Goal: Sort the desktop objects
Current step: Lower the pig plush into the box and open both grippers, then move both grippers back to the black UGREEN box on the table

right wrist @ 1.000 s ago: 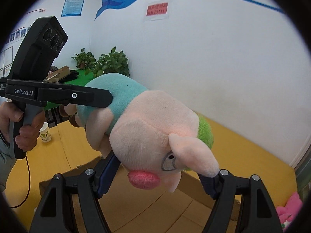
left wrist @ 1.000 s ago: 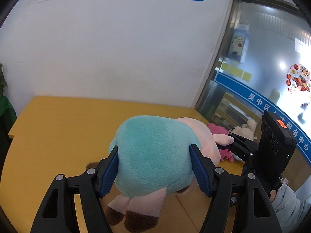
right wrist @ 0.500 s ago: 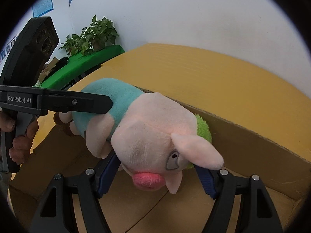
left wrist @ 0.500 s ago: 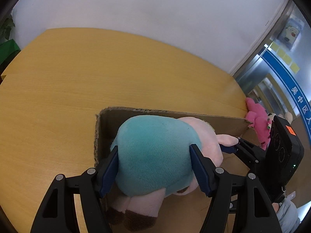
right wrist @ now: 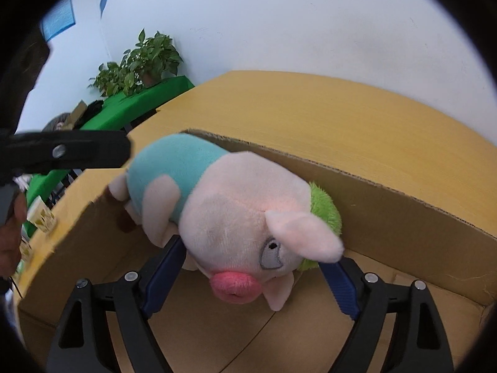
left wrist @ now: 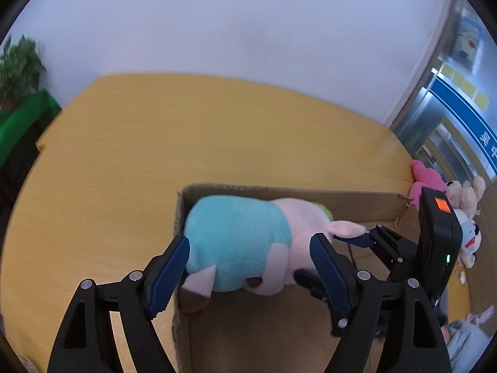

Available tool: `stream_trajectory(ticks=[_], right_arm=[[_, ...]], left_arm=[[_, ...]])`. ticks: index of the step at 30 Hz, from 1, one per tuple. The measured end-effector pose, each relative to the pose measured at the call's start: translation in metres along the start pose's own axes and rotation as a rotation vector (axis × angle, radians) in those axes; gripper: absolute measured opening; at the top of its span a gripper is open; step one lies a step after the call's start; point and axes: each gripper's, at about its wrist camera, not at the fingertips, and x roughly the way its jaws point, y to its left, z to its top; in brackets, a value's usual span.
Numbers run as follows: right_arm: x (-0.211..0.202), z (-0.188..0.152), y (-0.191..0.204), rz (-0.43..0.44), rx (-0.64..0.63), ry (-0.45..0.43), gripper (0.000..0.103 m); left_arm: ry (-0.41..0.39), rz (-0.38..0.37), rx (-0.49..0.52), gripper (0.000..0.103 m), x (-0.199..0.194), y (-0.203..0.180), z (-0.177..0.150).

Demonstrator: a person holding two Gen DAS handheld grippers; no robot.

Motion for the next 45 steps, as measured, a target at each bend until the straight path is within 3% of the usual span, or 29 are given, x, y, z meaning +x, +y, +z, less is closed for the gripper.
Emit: stream_trajectory(ticks=[3,7,11,13,17,20,24,27,31,34,40,45], right_arm=[[-0.038,0.003,-0.002,-0.002,0.022,-0.015,0.087],[-0.107,-0.013,0.003,-0.082,0.010,-0.019,0.091],[-0.182,-0.061,0.011,-0.177,0.031,-0.073,0.103],[-0.207,-0.089,0.016,-0.240,0.047,-0.105,0.103],[-0.240,-0.130,0.026,-0.390,0.114,-0.154,0.103],[-0.252,-0.144,0.037,-0.445,0.151,-0.199,0.103],[-0.261,-0.159,0.052,-0.493,0.157,-0.215,0.103],[-0.265,-0.165,0.062,-0.481,0.148,-0.226,0.103],[-0.271,-0.169,0.073,-0.479,0.124,-0.236,0.103],[-0.277,-0.172,0.078,-0.470,0.126,-0.245,0.103],[-0.274,-0.177,0.090,-0.474,0.109,-0.226,0.103],[-0.276,-0.183,0.094,-0.467,0.100,-0.216,0.103]], left_arm=[[-0.055,0.027,0.061,0.080,-0.033,-0.013,-0.012],[-0.096,0.041,0.115,0.080,-0.071,-0.028,-0.041],[-0.133,0.044,0.137,0.081,-0.107,-0.034,-0.085],[-0.160,0.047,0.139,0.083,-0.124,-0.037,-0.105],[-0.297,0.091,0.162,0.085,-0.161,-0.066,-0.138],[-0.387,0.108,0.202,0.103,-0.184,-0.093,-0.152],[-0.414,0.124,0.264,0.103,-0.199,-0.129,-0.168],[-0.423,0.115,0.279,0.103,-0.205,-0.144,-0.181],[-0.420,0.074,0.228,0.103,-0.211,-0.149,-0.192],[-0.438,0.108,0.198,0.103,-0.215,-0.148,-0.198],[-0.454,0.125,0.225,0.103,-0.221,-0.155,-0.207],[-0.425,0.085,0.212,0.103,-0.215,-0.157,-0.210]])
